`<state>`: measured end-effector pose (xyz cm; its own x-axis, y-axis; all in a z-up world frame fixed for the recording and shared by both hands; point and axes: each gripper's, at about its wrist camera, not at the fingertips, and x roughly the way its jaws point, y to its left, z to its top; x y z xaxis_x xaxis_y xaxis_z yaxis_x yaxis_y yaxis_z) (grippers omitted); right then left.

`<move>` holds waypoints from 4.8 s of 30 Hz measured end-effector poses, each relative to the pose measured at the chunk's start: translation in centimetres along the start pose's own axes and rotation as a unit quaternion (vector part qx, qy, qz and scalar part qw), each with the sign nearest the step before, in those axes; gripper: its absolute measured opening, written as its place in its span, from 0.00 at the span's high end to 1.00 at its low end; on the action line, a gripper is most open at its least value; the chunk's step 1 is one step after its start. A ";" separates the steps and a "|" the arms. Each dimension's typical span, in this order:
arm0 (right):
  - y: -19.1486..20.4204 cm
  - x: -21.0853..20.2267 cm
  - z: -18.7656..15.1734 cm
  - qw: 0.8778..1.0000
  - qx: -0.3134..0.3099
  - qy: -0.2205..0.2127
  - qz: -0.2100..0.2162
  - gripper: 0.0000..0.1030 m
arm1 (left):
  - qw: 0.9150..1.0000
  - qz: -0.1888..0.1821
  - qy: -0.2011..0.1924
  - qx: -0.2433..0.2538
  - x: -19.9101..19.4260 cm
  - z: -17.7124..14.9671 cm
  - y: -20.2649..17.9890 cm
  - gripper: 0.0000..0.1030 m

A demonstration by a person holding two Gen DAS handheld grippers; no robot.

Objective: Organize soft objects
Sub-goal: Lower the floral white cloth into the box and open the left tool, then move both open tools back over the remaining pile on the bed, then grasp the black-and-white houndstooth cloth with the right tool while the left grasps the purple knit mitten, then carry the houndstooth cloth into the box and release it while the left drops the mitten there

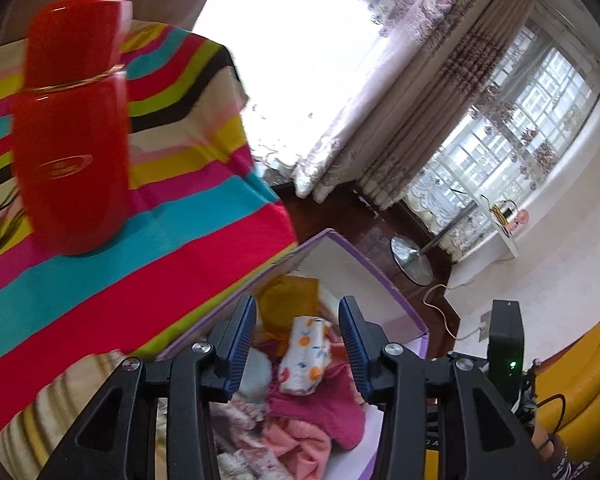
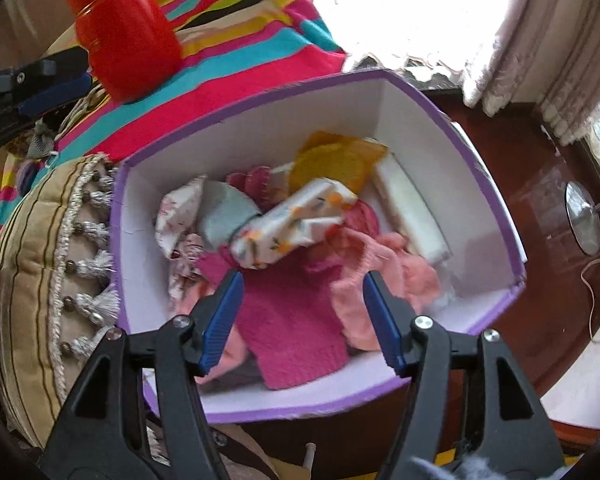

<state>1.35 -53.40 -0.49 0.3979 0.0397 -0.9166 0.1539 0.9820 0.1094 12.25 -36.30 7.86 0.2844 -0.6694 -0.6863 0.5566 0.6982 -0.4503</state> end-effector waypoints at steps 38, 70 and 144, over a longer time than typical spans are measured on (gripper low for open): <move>25.0 3.2 10.2 0.975 -0.207 -0.030 0.071 0.32 | 0.886 0.213 -0.199 -0.361 -22.1 -8.7 32.1 0.52; 44.2 14.6 17.6 0.962 -0.183 0.027 0.201 0.30 | 0.841 0.236 -0.190 -0.448 -21.3 -13.6 41.2 0.50; 25.9 -5.7 13.8 0.930 -0.128 -0.262 0.223 0.88 | 0.871 0.248 -0.324 -0.275 -25.1 -9.9 27.3 0.88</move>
<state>15.52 -30.77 12.83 0.7679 0.4231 -0.4810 -0.3251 0.9043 0.2765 12.59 2.03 7.16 0.8632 -0.1290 -0.4880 -0.1675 0.8388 -0.5181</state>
